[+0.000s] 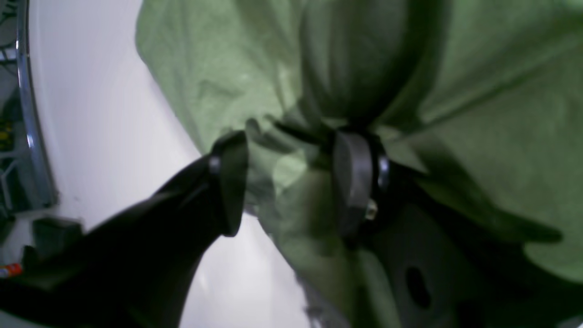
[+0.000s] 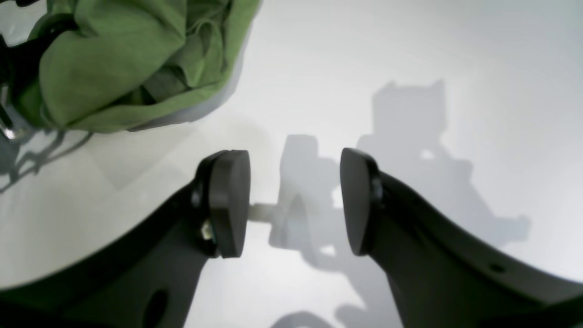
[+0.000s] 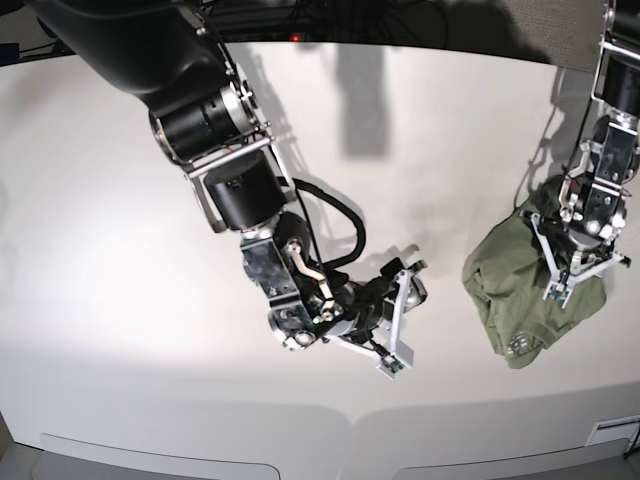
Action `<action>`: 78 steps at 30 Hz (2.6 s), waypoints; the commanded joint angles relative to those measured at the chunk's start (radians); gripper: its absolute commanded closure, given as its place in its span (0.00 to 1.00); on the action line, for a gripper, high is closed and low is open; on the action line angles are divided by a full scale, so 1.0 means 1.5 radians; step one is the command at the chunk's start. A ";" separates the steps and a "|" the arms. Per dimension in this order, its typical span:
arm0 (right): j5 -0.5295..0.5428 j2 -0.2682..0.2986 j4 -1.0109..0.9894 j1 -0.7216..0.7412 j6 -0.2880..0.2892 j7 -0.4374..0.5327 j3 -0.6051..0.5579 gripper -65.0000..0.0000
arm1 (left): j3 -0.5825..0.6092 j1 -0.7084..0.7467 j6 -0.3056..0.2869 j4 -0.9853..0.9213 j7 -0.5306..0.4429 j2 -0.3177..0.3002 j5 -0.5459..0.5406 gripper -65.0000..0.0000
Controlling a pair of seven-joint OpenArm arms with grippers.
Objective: Fold the T-shirt properly
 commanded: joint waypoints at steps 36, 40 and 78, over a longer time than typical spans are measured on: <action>0.110 0.197 0.542 -0.179 -0.006 -0.124 0.236 0.51 | -0.034 0.057 0.169 0.312 0.182 -0.091 0.028 0.55; 0.183 0.235 0.650 -0.269 0.008 -0.181 0.327 0.51 | -0.104 0.150 0.170 0.417 0.224 -0.093 0.027 0.55; 0.458 0.214 0.862 -1.095 0.008 -0.341 0.539 0.51 | -0.287 0.842 0.126 0.519 0.113 0.113 -0.022 0.55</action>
